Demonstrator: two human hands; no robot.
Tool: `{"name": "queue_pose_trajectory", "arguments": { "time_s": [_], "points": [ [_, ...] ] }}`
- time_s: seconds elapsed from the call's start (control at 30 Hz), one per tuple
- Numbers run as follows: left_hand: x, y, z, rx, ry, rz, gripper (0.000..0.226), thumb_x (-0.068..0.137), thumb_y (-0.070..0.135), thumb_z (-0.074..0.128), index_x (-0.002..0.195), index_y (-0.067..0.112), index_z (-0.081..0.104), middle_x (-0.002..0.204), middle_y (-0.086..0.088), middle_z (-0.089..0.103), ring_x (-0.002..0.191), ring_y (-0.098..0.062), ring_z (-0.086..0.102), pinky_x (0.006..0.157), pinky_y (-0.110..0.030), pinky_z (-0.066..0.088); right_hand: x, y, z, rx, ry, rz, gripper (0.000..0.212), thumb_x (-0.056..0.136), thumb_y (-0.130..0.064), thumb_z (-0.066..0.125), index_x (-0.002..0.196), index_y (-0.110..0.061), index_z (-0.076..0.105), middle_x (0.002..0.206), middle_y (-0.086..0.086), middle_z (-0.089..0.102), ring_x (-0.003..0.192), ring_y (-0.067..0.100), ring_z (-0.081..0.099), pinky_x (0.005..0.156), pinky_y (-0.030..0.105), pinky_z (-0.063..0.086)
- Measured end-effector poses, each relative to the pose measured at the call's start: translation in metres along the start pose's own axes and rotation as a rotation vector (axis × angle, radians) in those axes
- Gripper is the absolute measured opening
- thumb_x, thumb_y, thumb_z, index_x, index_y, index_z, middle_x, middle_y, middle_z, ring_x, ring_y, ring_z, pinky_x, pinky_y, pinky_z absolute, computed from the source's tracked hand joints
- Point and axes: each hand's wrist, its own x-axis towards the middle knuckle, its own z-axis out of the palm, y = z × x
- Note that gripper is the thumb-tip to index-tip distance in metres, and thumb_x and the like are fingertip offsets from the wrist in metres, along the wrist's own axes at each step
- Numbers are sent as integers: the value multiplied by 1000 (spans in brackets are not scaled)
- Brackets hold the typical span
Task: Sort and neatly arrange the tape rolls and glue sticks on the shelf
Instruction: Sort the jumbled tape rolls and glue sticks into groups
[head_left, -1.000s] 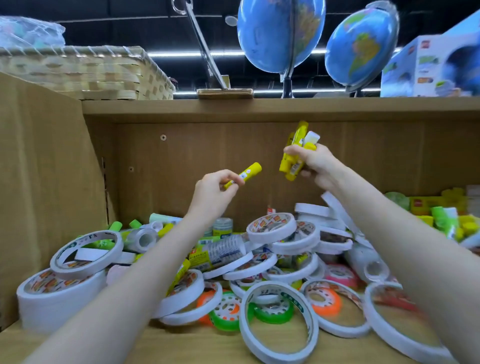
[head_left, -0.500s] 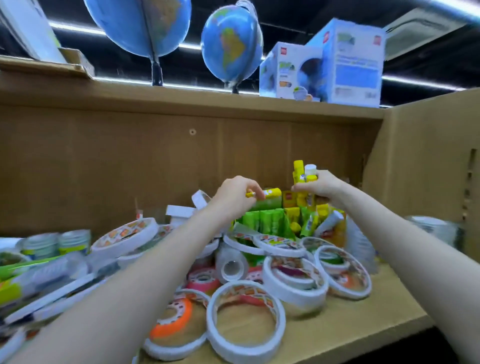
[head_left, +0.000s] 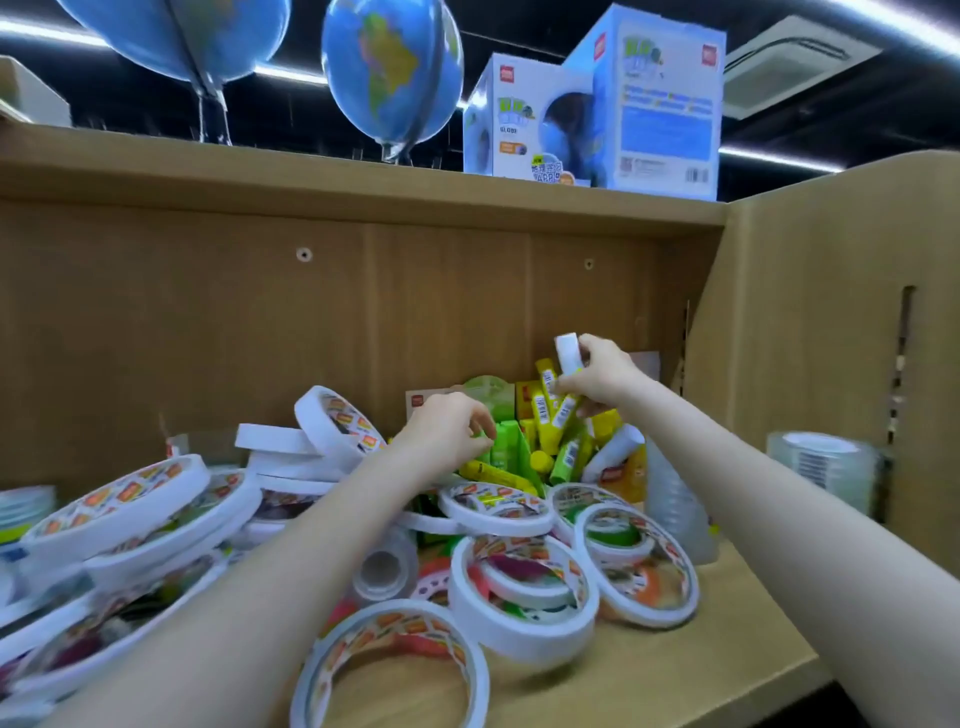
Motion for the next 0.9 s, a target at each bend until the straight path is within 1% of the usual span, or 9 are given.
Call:
{"name": "queue_pose_trajectory", "arguments": {
  "time_s": [0.07, 0.1, 0.23, 0.37, 0.47, 0.53, 0.7, 0.77, 0.9],
  "points": [
    [1, -1, 1, -7, 22, -2, 21, 87, 12, 54, 100, 15, 70, 104, -5, 67, 99, -18, 61, 84, -28, 46, 2, 0, -15, 94, 120, -7, 28, 79, -9, 70, 95, -12, 48, 90, 12, 54, 38, 12, 54, 29, 16, 37],
    [1, -1, 2, -13, 34, -8, 24, 87, 10, 51, 100, 14, 70, 106, -5, 66, 100, -18, 60, 84, -28, 45, 4, 0, -25, 97, 188, -11, 26, 79, -10, 70, 96, -10, 51, 91, 12, 55, 47, 15, 57, 32, 17, 39],
    [4, 4, 7, -9, 80, 19, 26, 87, 7, 48, 100, 15, 69, 106, -6, 63, 100, -21, 59, 82, -31, 45, 11, 12, -56, -297, 381, -16, 30, 82, -15, 66, 108, -6, 55, 109, 16, 58, 103, 35, 56, 69, 30, 37],
    [5, 9, 8, 30, 86, 54, 25, 89, 10, 47, 104, 15, 67, 108, -6, 61, 102, -19, 56, 80, -29, 41, 12, 35, -52, -520, 174, 36, 25, 83, -18, 65, 105, -13, 54, 112, 15, 59, 102, 36, 57, 72, 35, 44],
    [4, 9, 4, 44, 86, 70, 25, 89, 10, 47, 105, 15, 66, 111, -5, 60, 104, -18, 55, 79, -27, 40, 9, 43, -45, -483, -37, 99, 54, 82, -23, 70, 130, -9, 48, 124, 15, 55, 80, 27, 62, 72, 34, 54],
    [3, 7, 0, 34, 97, 59, 26, 89, 9, 47, 105, 14, 67, 112, -5, 60, 104, -18, 55, 79, -26, 39, 9, 43, -45, -425, -40, 114, 45, 86, -12, 62, 129, -5, 49, 122, 18, 55, 71, 26, 59, 63, 30, 54],
    [-5, 2, -10, 20, 152, 20, 28, 88, 9, 45, 102, 16, 68, 112, -4, 60, 100, -18, 56, 81, -26, 39, 2, 31, -59, -355, 44, 103, 34, 90, 2, 41, 121, -2, 54, 111, 20, 55, 92, 36, 63, 67, 37, 54],
    [-12, 1, -15, 37, 184, 17, 27, 89, 10, 45, 102, 17, 68, 110, -3, 60, 100, -18, 56, 81, -28, 40, -6, 16, -60, -368, 51, 1, 32, 90, -1, 41, 117, -7, 57, 116, 17, 58, 99, 34, 62, 72, 37, 52],
    [-34, -7, -33, 83, 243, 39, 25, 89, 12, 46, 101, 15, 68, 107, -5, 60, 100, -22, 56, 80, -29, 39, -33, -17, -44, -297, -26, -184, 19, 90, -9, 50, 104, -13, 62, 100, 9, 64, 83, 28, 66, 71, 38, 57]
  ]
}}
